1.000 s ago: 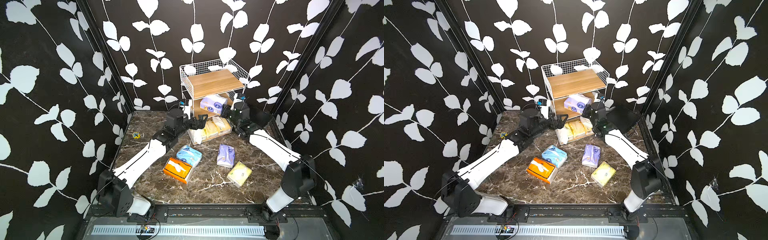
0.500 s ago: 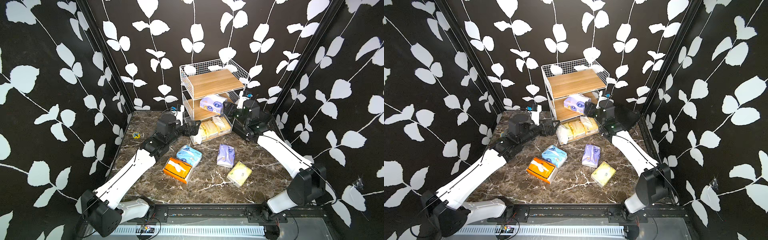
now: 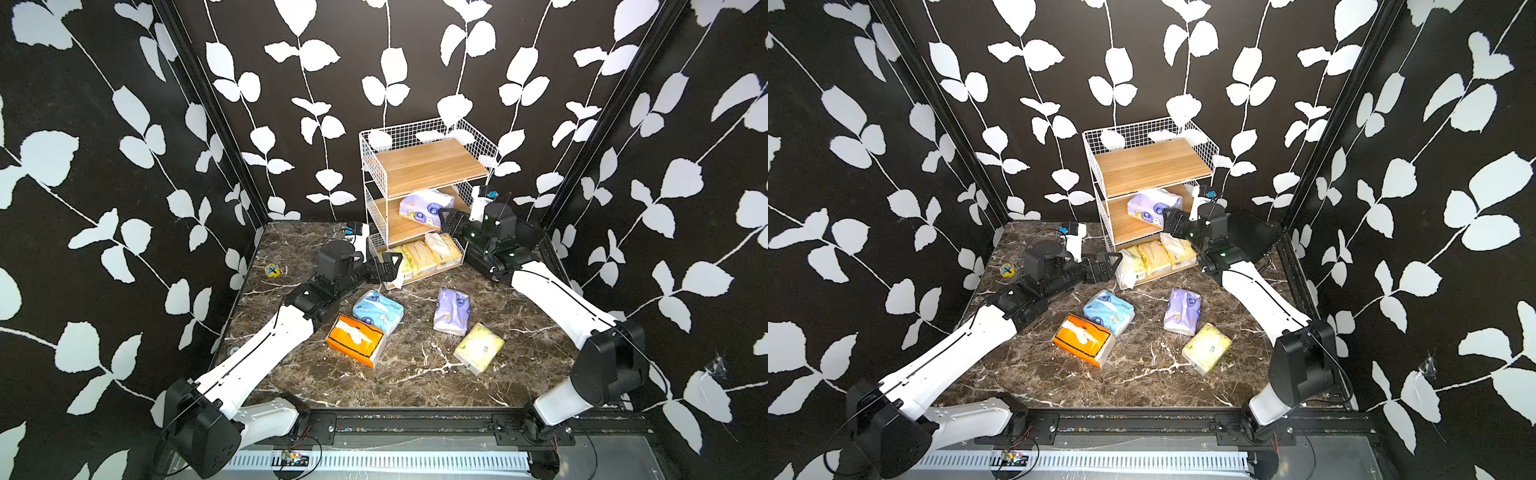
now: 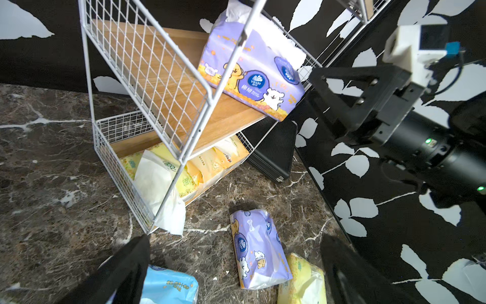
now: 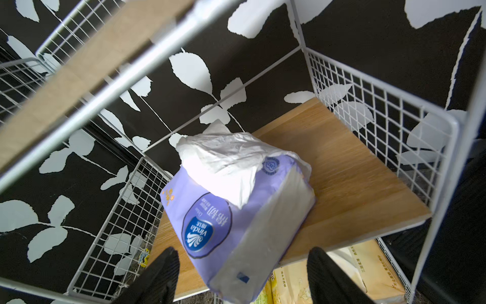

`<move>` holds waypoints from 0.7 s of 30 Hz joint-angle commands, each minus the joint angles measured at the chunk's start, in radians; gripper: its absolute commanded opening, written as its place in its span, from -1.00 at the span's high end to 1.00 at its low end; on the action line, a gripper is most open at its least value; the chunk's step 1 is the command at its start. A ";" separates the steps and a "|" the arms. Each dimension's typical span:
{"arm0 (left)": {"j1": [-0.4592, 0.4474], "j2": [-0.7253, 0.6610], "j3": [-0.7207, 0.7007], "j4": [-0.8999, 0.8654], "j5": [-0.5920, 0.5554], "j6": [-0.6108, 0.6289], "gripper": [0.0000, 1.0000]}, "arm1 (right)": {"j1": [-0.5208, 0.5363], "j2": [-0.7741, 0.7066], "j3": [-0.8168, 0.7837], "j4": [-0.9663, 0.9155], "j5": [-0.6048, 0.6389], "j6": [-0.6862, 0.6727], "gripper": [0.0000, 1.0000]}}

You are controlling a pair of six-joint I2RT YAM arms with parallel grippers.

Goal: Remove the tissue boxes from the shelf
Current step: Pick up a box of tissues from the shelf.

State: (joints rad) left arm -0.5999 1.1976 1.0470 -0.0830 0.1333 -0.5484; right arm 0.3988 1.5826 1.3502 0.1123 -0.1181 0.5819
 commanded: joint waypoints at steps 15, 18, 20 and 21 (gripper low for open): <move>-0.015 0.102 0.047 0.069 0.034 0.006 -0.98 | -0.002 0.124 0.033 0.096 0.025 0.044 -0.27; -0.015 0.108 0.045 0.071 0.037 0.005 -0.98 | -0.002 0.133 0.040 0.104 0.014 0.043 0.07; -0.015 0.110 0.041 0.074 0.038 0.004 -0.98 | -0.002 0.135 0.039 0.106 0.015 0.041 0.26; -0.015 0.111 0.039 0.075 0.037 0.002 -0.98 | -0.002 0.133 0.036 0.111 0.016 0.042 0.35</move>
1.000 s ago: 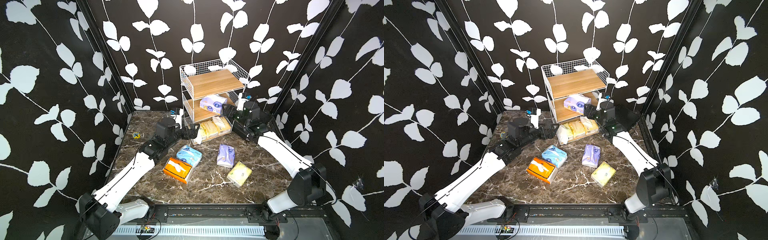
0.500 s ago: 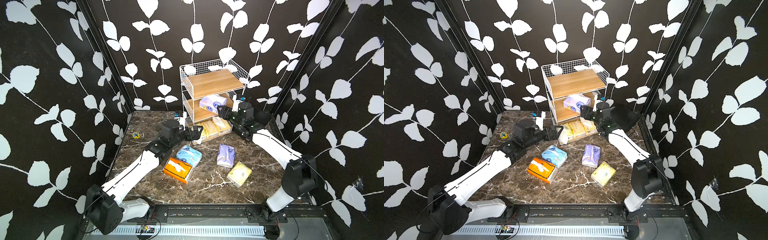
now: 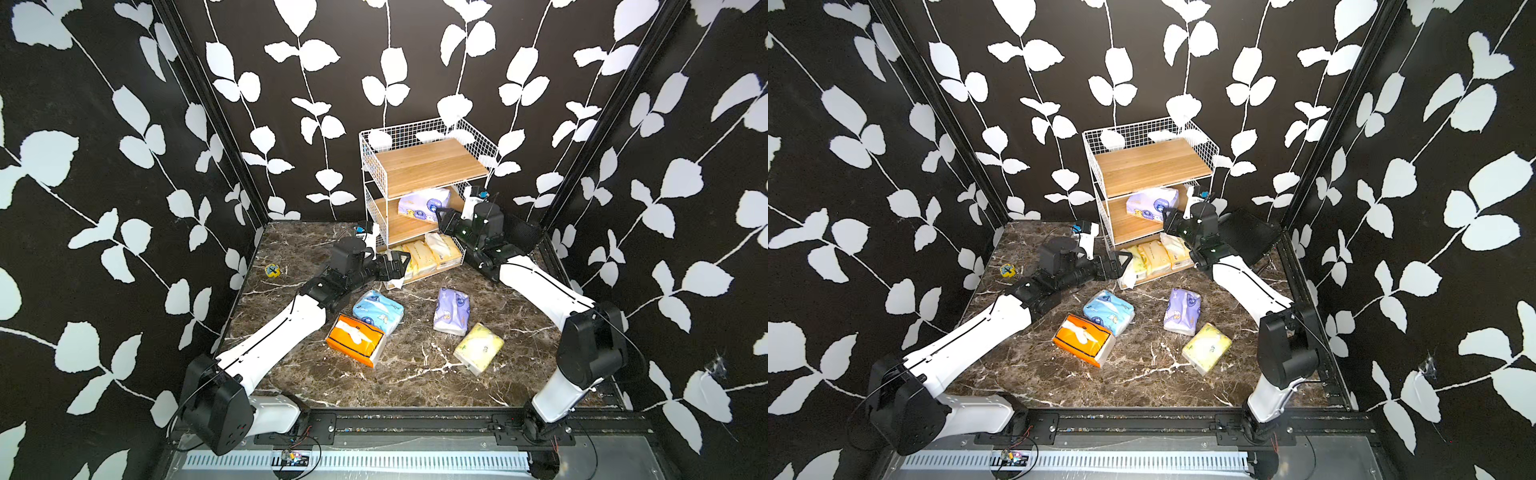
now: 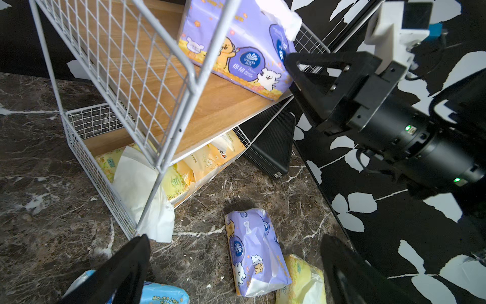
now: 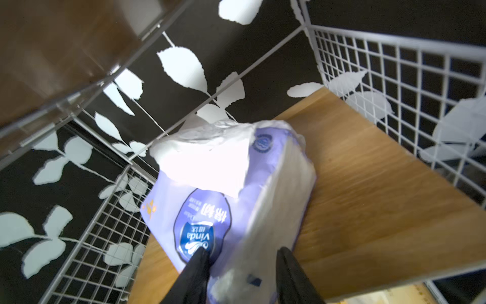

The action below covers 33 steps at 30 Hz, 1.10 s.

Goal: Remove the tissue boxes from the shelf
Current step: Pick up a box of tissues from the shelf.

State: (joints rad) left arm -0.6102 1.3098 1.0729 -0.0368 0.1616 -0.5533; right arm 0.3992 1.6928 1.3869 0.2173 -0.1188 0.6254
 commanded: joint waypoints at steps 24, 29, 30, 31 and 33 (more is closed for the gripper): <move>-0.208 0.108 0.038 0.258 -0.393 -0.118 -0.98 | -0.124 -0.179 -0.132 -0.140 -0.090 -0.065 1.00; -0.209 0.233 0.150 0.331 -0.370 -0.132 -0.98 | -0.159 -0.168 -0.112 -0.156 -0.165 -0.061 1.00; -0.213 0.256 0.165 0.359 -0.367 -0.134 -0.98 | -0.164 -0.167 -0.112 -0.161 -0.180 -0.060 1.00; -0.218 0.274 0.172 0.389 -0.366 -0.136 -0.98 | -0.168 -0.167 -0.113 -0.166 -0.193 -0.062 1.00; -0.228 0.307 0.185 0.443 -0.381 -0.140 -0.98 | -0.178 -0.166 -0.119 -0.170 -0.239 -0.075 1.00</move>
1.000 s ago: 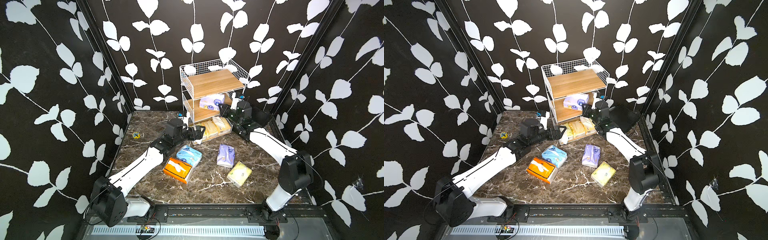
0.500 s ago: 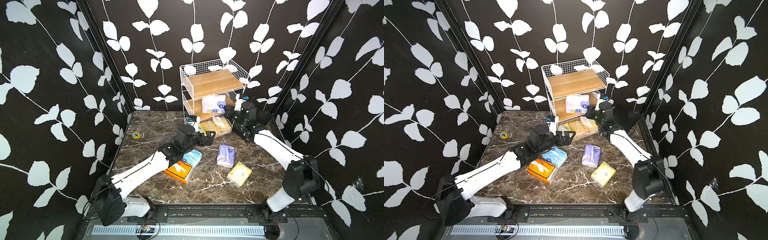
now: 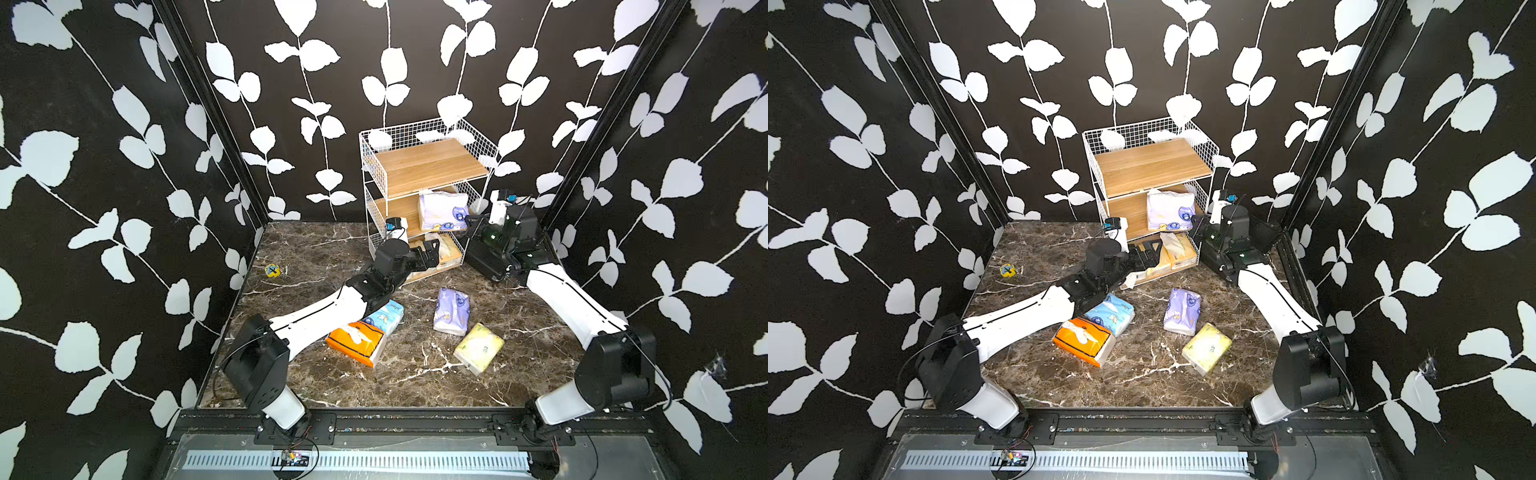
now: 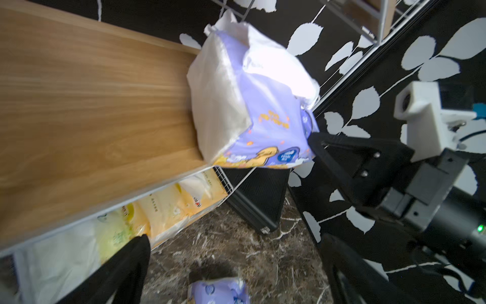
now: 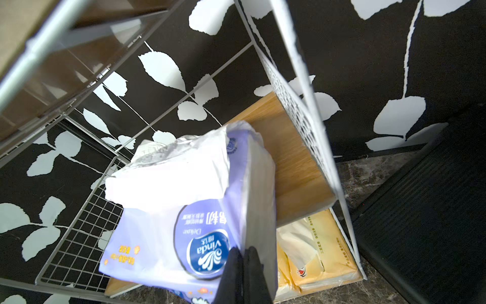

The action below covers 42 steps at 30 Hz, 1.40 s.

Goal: Remove the tissue boxes from the shelf
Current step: Pick up a box of tissues from the shelf.

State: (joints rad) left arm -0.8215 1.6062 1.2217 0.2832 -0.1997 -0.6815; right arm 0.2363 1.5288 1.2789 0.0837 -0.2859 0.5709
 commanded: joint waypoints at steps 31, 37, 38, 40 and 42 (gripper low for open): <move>-0.021 0.316 0.263 0.322 -0.093 -0.065 -0.40 | -0.045 -0.090 -0.120 -0.023 -0.287 -0.023 1.00; -0.021 0.311 0.264 0.335 -0.035 -0.067 -0.09 | -0.038 -0.119 -0.129 -0.027 -0.316 -0.029 1.00; -0.022 0.304 0.256 0.337 -0.027 -0.075 -0.07 | -0.038 -0.124 -0.129 -0.031 -0.322 -0.032 1.00; -0.024 0.286 0.224 0.361 -0.015 -0.075 0.03 | -0.034 -0.137 -0.132 -0.038 -0.326 -0.037 1.00; -0.024 0.260 0.186 0.377 -0.011 -0.079 0.06 | -0.032 -0.152 -0.137 -0.048 -0.325 -0.039 1.00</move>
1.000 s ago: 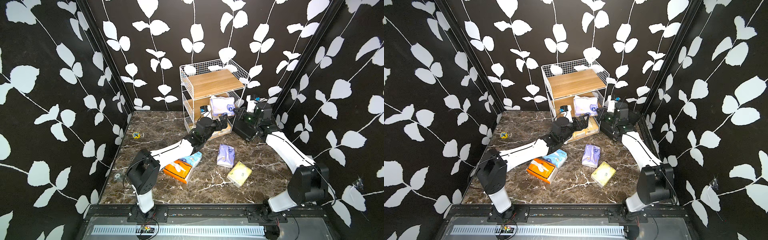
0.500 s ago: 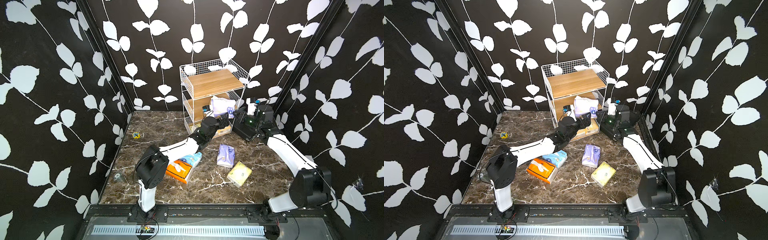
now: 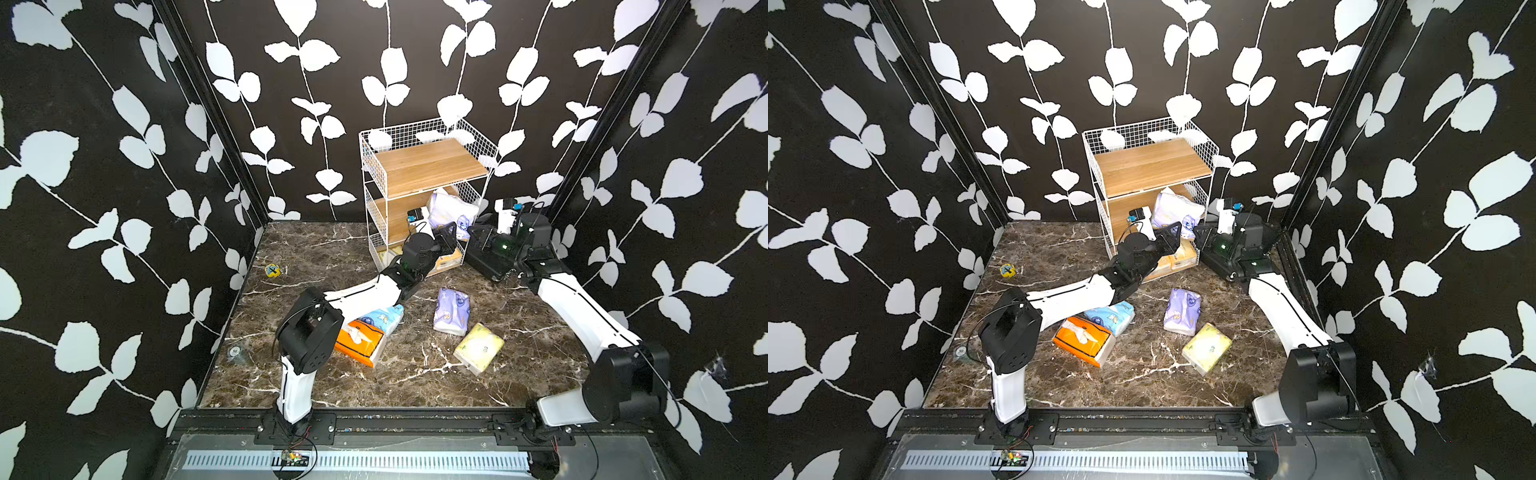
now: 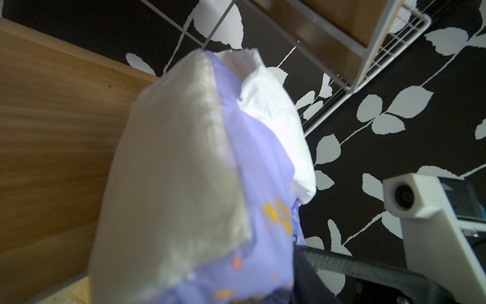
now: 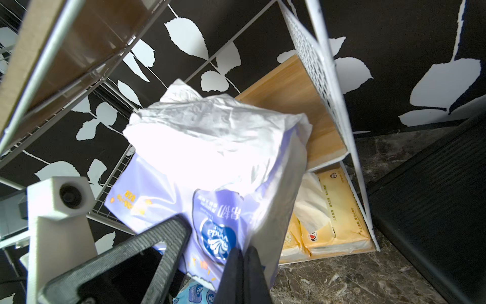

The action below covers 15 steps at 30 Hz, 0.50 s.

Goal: Remove the tissue boxes from the shelf
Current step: Pick up a box of tissues from the shelf.

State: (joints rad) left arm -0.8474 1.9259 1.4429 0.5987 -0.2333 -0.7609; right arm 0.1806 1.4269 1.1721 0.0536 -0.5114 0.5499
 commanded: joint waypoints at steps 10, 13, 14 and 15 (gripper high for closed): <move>-0.007 -0.173 -0.177 0.084 0.071 -0.002 0.13 | 0.054 -0.120 -0.064 -0.048 -0.099 -0.039 0.91; -0.009 -0.211 -0.201 0.041 0.117 0.008 0.09 | 0.066 -0.146 -0.063 -0.101 -0.098 -0.066 -0.07; -0.010 -0.234 -0.216 -0.003 0.120 0.021 0.08 | 0.070 -0.160 -0.069 -0.127 -0.091 -0.080 -0.20; -0.012 -0.262 -0.235 -0.055 0.115 0.036 0.08 | 0.072 -0.179 -0.080 -0.148 -0.074 -0.094 -0.27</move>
State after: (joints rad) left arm -0.8520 1.7660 1.2427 0.6094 -0.1516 -0.7609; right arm 0.2375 1.3048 1.1255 -0.0570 -0.5648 0.5041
